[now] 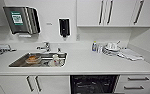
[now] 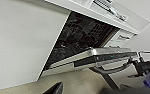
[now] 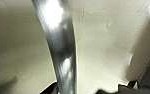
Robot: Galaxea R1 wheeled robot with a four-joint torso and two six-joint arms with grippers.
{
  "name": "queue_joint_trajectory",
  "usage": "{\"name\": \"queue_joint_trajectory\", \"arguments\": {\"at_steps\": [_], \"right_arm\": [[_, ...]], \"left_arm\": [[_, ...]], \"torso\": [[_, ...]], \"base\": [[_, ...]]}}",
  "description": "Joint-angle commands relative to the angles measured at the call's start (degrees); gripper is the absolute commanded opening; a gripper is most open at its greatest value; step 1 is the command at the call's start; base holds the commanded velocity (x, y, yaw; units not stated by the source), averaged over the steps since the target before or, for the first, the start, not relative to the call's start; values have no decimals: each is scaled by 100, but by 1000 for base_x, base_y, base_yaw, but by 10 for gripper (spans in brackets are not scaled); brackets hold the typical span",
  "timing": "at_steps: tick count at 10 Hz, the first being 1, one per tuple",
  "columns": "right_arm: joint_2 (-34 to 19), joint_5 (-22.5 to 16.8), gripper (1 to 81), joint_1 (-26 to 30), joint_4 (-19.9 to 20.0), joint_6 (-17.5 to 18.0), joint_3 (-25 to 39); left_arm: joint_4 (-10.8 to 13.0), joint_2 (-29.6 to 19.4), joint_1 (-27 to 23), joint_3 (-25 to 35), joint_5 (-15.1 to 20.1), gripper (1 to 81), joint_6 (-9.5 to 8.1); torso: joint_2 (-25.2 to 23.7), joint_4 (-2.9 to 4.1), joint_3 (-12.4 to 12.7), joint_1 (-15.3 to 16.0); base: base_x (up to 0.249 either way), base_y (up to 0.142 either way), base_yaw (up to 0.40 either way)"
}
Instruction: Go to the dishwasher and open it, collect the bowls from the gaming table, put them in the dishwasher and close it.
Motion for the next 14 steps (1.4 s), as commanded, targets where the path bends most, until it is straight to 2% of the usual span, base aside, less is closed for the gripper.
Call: {"name": "queue_joint_trajectory", "arguments": {"at_steps": [1,6,10,12,14], "right_arm": [[92,-422,811,133,87,-19,-121],[356,-422,811,-26,52,-28,-376],[365,-422,811,-52,44,-87,-438],[347,-431,811,-191,-546,-520,-490],[347,-413,811,-516,-1544,-1141,-736]], "left_arm": [[61,-278,-452,102,17,811,6],[70,-137,-381,-21,96,811,-3],[70,-85,-347,-55,105,811,-3],[61,3,4,-355,96,811,-3],[-9,459,670,-1274,88,811,-3]], "torso": [[0,0,0,0],[-2,0,0,-2],[-2,0,0,-2],[-5,0,0,-2],[-5,0,0,-2]], "base": [[-81,0,0],[-81,0,0],[-60,0,0],[0,0,0],[0,0,0]]}}
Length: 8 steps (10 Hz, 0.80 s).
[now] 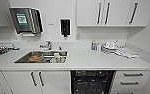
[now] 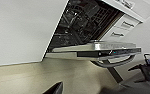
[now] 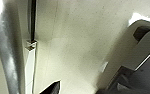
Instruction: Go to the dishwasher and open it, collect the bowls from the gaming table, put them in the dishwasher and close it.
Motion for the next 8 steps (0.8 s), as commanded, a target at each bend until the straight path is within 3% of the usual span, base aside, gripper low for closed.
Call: {"name": "queue_joint_trajectory", "arguments": {"at_steps": [1,3,4,6,7,8], "right_arm": [[-195,-110,811,151,-1156,-685,-68],[-325,-40,811,-25,-2027,-1379,202],[-432,-22,811,-104,-2286,-1708,424],[-528,134,811,-289,-2689,-2547,748],[-537,189,811,-385,-2849,-2990,881],[-502,180,811,-508,-2937,-3290,969]], "left_arm": [[-34,323,478,-1063,-79,811,-130],[-17,394,786,-1373,-36,811,-711],[-16,421,943,-1427,-17,811,-809],[-16,569,1189,-1611,-17,811,-827],[-16,649,1260,-1726,-17,811,-827],[2,737,1366,-1814,-17,811,-827]], "torso": [[0,0,0,0],[0,0,0,0],[0,0,0,0],[0,0,0,0],[573,0,0,-369],[588,0,0,-380]], "base": [[0,0,0],[0,0,0],[0,0,0],[0,0,0],[0,0,0],[0,0,0]]}}
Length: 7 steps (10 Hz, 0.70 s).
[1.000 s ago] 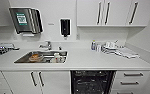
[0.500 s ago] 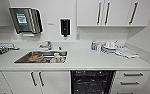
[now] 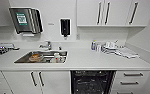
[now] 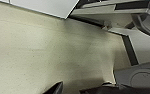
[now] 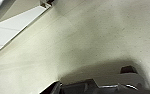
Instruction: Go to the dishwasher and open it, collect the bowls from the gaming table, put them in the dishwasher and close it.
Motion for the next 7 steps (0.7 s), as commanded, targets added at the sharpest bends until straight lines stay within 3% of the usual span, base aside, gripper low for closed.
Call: {"name": "queue_joint_trajectory", "arguments": {"at_steps": [1,3,4,5,7], "right_arm": [[-183,6,811,123,-458,-685,319],[38,23,811,-202,-511,-933,71],[151,41,811,-361,-528,-1003,-60],[300,93,811,-457,-555,-1029,-236],[451,296,811,-625,-590,-1047,-421]], "left_arm": [[33,-139,-142,-144,72,811,-57],[68,144,156,-453,72,811,-49],[76,318,315,-671,72,811,-49],[145,538,447,-891,63,811,-49],[489,909,666,-1270,55,811,-49]], "torso": [[557,-2,0,-358],[877,0,0,-562],[1100,0,139,-706],[1294,0,475,-833],[1589,-2,699,-1017]], "base": [[0,0,0],[0,0,0],[0,0,0],[0,0,0],[0,0,0]]}}
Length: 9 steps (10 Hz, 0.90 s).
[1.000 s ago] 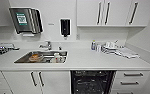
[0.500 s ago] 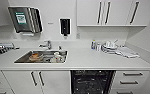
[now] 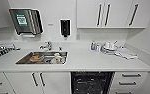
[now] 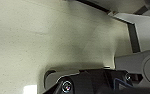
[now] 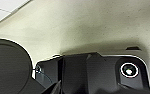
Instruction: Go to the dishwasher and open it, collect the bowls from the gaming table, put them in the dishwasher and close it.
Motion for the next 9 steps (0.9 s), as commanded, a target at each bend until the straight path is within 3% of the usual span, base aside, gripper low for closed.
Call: {"name": "queue_joint_trajectory", "arguments": {"at_steps": [1,4,5,7,9], "right_arm": [[-61,11,811,177,-188,-36,-96],[228,11,811,19,-284,-36,-577],[291,20,811,-43,-294,-36,-729],[396,187,811,-166,-303,-36,-1037],[774,591,811,-377,-259,-18,-1757]], "left_arm": [[470,212,55,-423,98,811,-5],[497,965,292,-1263,81,811,-5],[497,1214,344,-1574,90,811,-5],[488,1697,415,-2145,98,811,-5],[435,2233,415,-2813,81,811,-13]], "torso": [[551,0,546,-354],[1128,0,1122,-739],[1332,0,780,-875],[1657,0,927,-1097],[2020,0,981,-1329]], "base": [[0,0,0],[0,0,0],[0,0,0],[0,0,0],[0,0,0]]}}
